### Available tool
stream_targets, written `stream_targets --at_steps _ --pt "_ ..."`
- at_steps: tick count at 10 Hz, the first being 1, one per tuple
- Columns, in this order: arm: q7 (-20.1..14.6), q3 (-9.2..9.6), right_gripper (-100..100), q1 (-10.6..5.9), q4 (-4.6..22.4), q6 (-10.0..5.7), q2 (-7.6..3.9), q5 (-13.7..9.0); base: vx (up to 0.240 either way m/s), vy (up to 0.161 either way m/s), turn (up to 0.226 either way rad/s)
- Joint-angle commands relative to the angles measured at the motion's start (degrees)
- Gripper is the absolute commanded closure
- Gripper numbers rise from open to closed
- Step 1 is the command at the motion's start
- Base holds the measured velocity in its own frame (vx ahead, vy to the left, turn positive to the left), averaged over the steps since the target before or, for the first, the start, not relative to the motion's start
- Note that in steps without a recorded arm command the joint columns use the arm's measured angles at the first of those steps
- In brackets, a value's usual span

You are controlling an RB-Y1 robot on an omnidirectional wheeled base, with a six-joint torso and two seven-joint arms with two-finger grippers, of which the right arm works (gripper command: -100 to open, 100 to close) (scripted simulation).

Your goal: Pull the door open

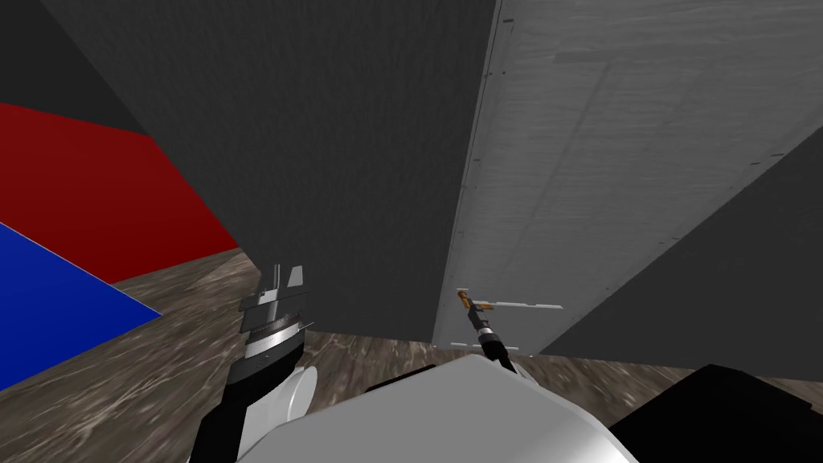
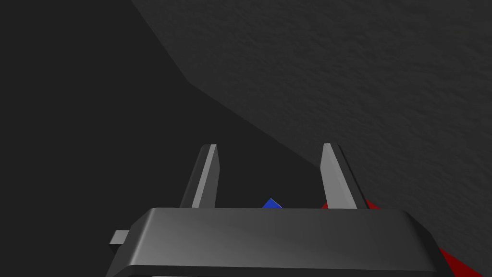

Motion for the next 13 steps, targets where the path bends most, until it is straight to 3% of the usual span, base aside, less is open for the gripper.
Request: stream_targets --at_steps 1,9,10,11,13 --pt "-0.74 0.63 100 0.64 -0.09 -0.64 -0.33 0.33 -0.189 -0.048 0.109" --pt "-5.35 4.11 100 4.18 -0.65 -4.71 -3.61 2.19 -0.196 -0.034 0.101" --pt "-4.93 4.02 100 3.83 -0.45 -4.33 -3.24 2.13 -0.088 -0.010 0.020" --pt "-5.84 4.61 100 4.92 -0.01 -5.94 -3.87 2.46 -0.156 -0.030 0.171" --pt "-6.52 4.97 100 5.71 0.28 -7.31 -4.48 2.66 -0.200 -0.073 0.145"
